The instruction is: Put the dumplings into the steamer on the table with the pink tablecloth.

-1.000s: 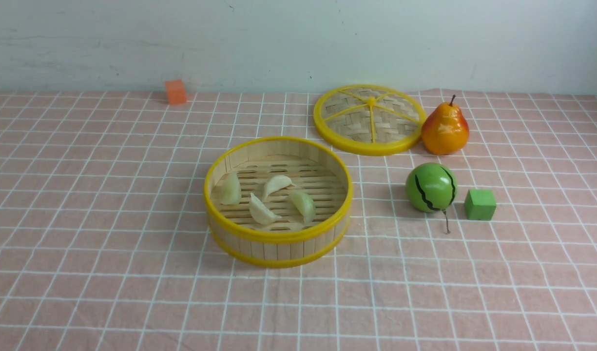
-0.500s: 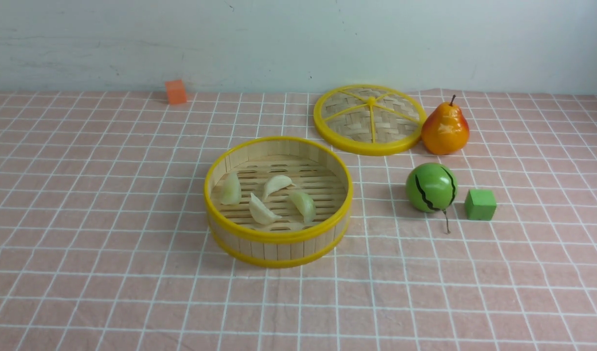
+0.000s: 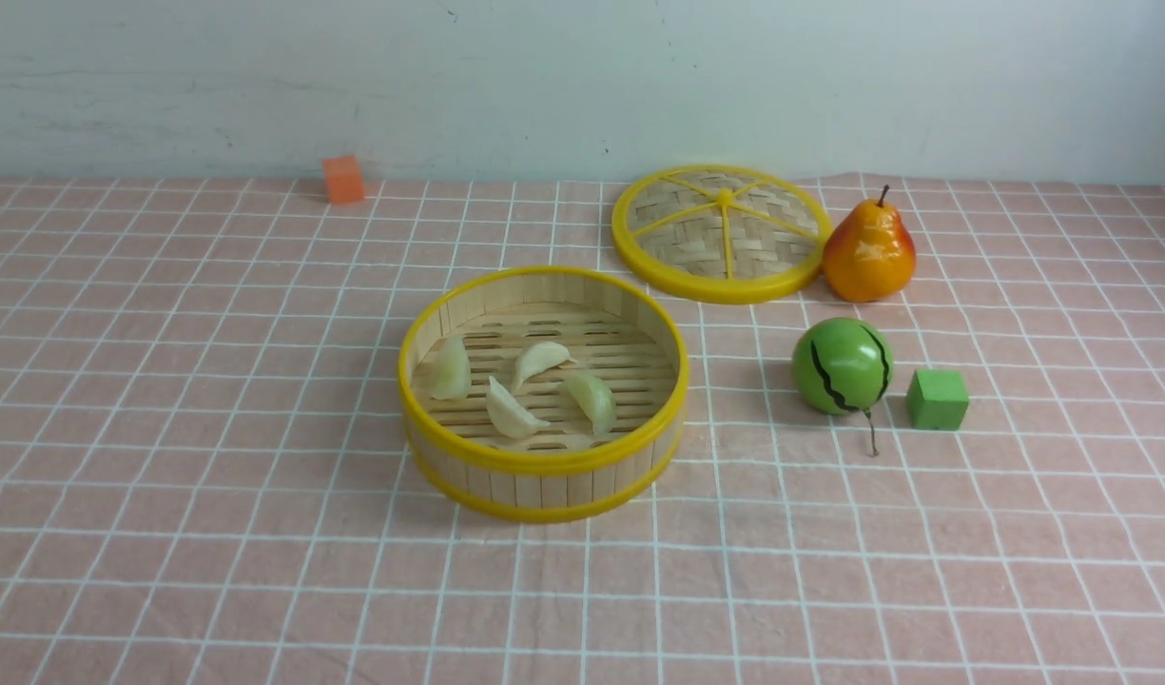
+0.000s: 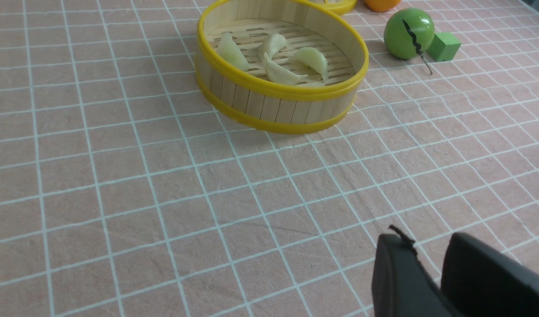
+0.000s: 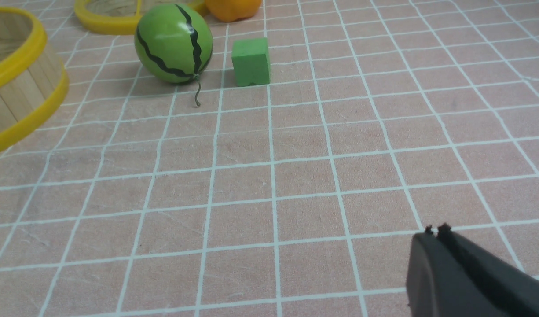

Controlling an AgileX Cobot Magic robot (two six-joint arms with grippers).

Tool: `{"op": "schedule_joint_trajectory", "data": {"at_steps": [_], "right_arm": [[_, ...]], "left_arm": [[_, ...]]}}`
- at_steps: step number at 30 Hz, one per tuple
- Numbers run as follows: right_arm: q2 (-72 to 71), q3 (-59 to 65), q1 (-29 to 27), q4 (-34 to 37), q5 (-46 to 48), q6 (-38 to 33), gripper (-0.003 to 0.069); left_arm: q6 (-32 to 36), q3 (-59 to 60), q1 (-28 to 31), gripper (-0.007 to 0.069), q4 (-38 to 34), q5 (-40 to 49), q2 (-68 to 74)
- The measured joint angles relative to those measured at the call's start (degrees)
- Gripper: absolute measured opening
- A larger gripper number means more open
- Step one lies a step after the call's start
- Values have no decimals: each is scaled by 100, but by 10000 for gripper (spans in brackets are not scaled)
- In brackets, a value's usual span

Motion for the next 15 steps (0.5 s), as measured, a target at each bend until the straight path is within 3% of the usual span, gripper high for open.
{"op": "schedule_joint_trajectory", "data": {"at_steps": [15], "right_arm": [[0, -4, 0, 0, 2, 0, 3]], "left_arm": [[0, 259, 7, 163, 147, -318, 0]]}}
